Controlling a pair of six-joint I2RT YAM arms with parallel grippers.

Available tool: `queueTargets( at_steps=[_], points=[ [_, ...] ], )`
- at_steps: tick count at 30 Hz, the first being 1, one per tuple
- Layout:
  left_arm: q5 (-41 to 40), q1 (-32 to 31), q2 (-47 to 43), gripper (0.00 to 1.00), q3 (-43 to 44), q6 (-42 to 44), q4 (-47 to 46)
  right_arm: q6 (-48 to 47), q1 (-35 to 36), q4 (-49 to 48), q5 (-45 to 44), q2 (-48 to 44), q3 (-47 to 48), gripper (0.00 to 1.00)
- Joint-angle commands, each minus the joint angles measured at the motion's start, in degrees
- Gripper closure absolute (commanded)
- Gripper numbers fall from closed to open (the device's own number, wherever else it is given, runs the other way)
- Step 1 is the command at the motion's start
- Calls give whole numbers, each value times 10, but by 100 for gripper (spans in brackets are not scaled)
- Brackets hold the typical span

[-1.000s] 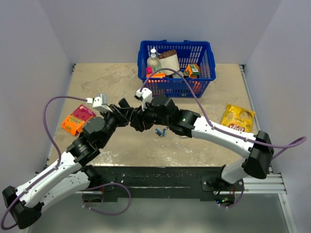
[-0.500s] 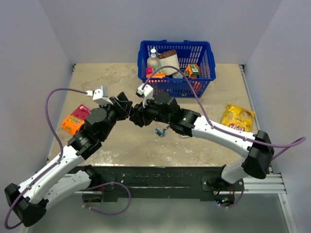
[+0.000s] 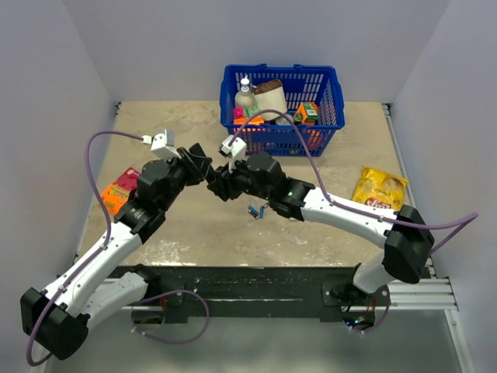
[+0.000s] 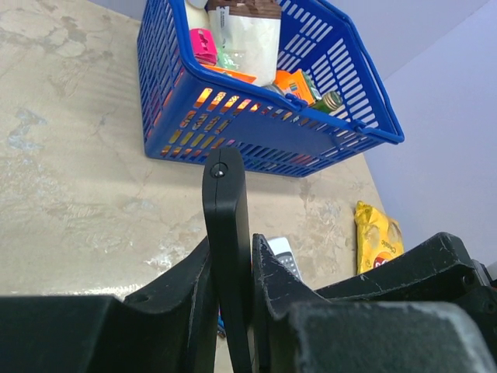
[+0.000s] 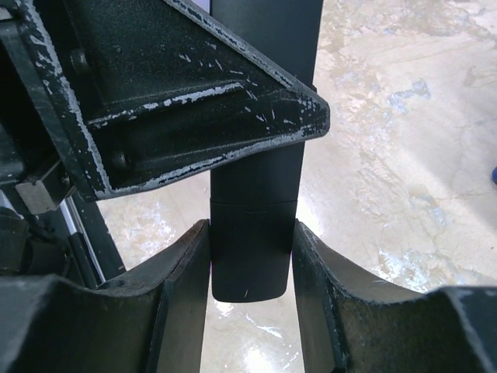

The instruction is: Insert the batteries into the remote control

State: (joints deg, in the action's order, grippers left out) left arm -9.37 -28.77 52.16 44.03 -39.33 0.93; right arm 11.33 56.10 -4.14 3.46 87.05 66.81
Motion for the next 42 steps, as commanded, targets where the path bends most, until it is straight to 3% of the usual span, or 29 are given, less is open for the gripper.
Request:
queueTargets(
  at_steps=[1,15,17,21,28,31,42],
  points=[
    [-165,67,-17,100,-10,66,-148,-3,21,126,62,-6,-33,64],
    [-150,86,-51,100,-30,18,-152,11,22,108,75,-1,-44,71],
    [-129,86,-51,100,-33,14,-152,11,21,107,79,-6,-39,65],
    [-65,86,-57,100,-47,19,-142,10,18,114,54,-26,-14,39],
    [53,80,-72,100,-60,26,-118,1,0,146,13,-32,60,20],
    [87,73,-71,100,-56,23,-114,-7,-8,146,14,-17,90,14],
    [114,55,-55,100,-28,22,-102,-6,-10,158,22,44,184,12]
  ],
)
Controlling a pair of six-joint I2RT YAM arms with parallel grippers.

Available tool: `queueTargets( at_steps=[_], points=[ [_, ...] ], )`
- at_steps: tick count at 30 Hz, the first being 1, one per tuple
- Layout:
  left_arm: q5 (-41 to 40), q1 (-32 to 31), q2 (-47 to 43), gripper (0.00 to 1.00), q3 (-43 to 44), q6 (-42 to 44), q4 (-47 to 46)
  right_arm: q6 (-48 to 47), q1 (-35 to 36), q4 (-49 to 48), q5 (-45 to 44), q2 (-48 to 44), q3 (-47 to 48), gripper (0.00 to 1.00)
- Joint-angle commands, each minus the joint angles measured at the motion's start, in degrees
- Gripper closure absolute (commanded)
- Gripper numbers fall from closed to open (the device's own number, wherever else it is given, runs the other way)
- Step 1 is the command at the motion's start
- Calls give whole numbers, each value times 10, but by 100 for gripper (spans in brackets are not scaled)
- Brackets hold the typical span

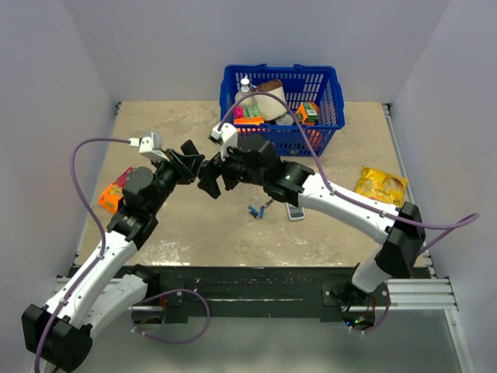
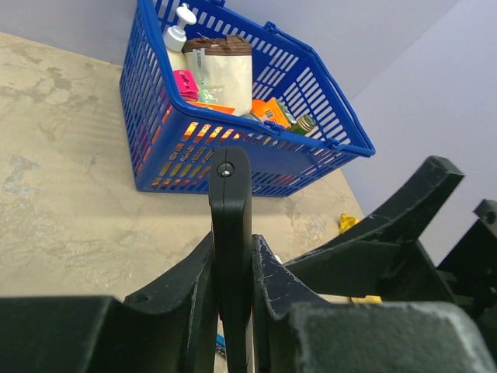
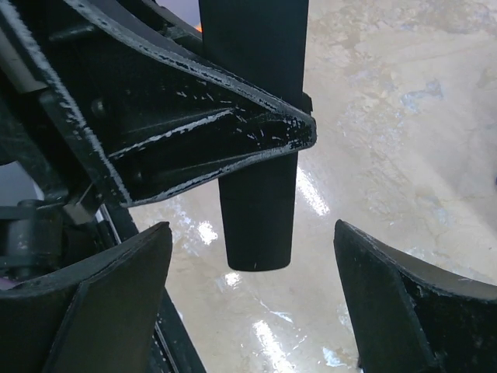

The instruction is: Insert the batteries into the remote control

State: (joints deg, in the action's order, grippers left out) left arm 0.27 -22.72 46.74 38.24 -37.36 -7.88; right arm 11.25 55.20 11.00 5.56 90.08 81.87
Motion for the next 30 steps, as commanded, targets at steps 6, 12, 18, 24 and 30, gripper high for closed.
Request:
queueTargets(
  at_steps=[6,12,18,24,30],
  points=[
    [21,-8,5,100,33,1,-16,-3,0,9,5,27,38,16],
    [23,-11,10,100,33,0,-16,-3,0,8,0,33,39,25],
    [24,-11,12,100,34,-2,-16,-5,0,5,4,40,47,34],
    [25,-11,13,100,39,-3,-17,-7,0,4,6,47,51,39],
    [24,-12,14,100,44,-10,-17,-9,1,5,5,49,48,44]
  ],
)
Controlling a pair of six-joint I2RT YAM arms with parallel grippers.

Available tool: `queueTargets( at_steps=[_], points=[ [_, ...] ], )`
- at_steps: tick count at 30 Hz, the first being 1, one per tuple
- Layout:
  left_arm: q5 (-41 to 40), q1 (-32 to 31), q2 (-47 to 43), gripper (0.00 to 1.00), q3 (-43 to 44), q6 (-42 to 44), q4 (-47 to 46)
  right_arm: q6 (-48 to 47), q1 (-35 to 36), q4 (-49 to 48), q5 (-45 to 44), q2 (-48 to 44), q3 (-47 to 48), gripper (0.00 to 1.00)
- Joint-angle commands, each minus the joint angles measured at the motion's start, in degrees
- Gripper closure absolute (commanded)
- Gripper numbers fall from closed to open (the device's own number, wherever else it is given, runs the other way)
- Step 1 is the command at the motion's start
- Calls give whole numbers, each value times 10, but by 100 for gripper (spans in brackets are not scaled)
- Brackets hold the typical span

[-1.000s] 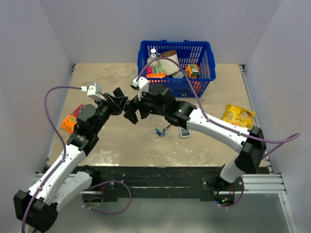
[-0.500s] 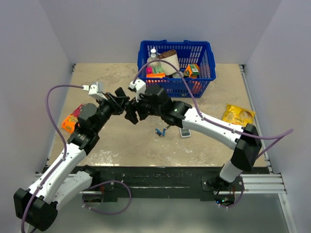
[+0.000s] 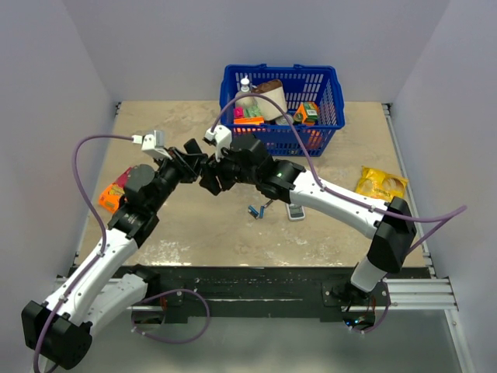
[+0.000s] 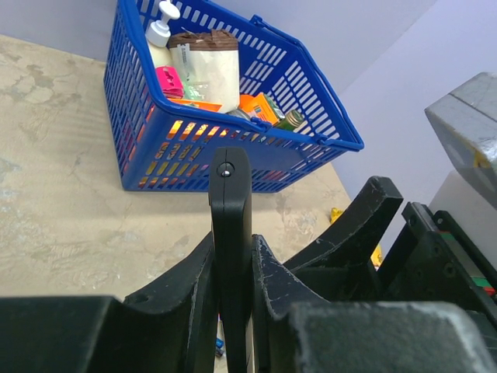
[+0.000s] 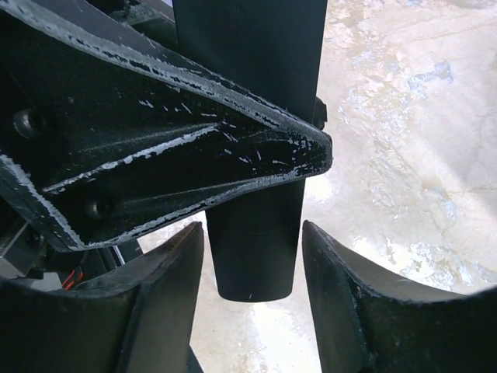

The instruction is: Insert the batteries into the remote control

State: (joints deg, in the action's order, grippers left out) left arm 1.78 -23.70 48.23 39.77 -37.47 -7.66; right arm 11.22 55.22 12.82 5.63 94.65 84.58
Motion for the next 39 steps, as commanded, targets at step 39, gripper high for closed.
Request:
queueTargets(
  at_steps=[39],
  points=[
    [-200,63,22,100,63,6,-66,-40,5,55,37,-97,-222,84]
  ],
)
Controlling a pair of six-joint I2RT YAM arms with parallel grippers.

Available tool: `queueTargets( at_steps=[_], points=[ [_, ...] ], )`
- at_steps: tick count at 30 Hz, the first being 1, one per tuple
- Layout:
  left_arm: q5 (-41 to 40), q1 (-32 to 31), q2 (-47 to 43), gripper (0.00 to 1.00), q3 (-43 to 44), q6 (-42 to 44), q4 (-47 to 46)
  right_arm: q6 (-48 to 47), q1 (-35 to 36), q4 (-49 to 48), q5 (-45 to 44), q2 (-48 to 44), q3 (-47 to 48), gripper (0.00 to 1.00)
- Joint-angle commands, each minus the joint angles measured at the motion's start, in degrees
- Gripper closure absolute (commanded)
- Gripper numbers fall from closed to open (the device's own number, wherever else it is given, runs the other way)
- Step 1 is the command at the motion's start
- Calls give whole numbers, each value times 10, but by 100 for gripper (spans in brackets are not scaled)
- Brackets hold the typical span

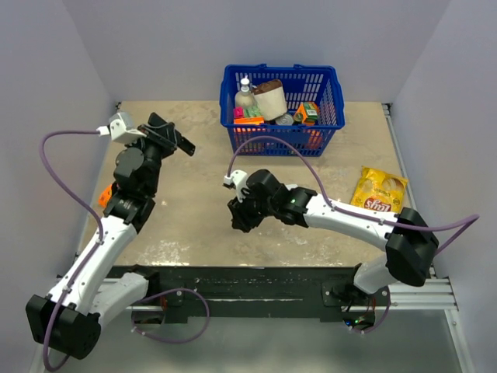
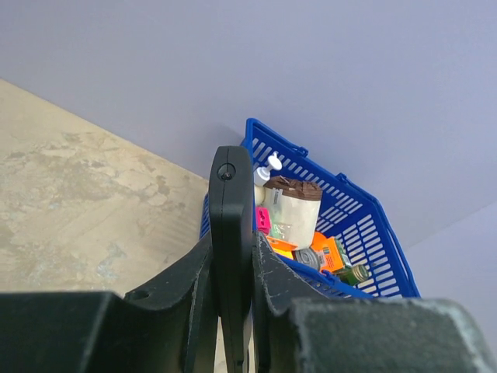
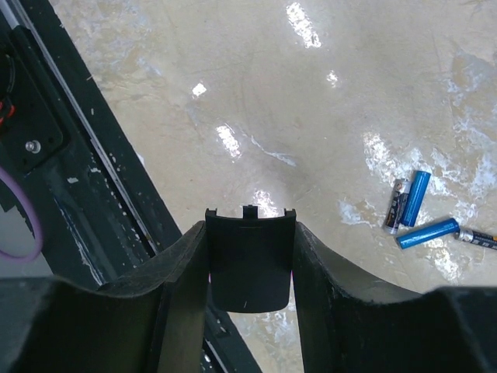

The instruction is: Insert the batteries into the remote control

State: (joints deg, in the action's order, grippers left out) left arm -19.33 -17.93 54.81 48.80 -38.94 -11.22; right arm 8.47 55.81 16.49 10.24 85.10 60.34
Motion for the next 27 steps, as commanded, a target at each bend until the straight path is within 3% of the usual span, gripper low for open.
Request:
queueTargets(
  at_steps=[1,8,14,27],
  points=[
    [19,6,-52,100,-33,21,-25,-14,-1,22,-14,2,22,83],
    [76,6,-146,100,-90,14,78,-18,-2,48,-45,47,22,82],
    [76,5,-206,100,-123,14,146,-8,6,40,-74,80,8,79],
    [126,5,-204,100,-140,23,124,24,51,-1,-128,163,0,73]
  ],
)
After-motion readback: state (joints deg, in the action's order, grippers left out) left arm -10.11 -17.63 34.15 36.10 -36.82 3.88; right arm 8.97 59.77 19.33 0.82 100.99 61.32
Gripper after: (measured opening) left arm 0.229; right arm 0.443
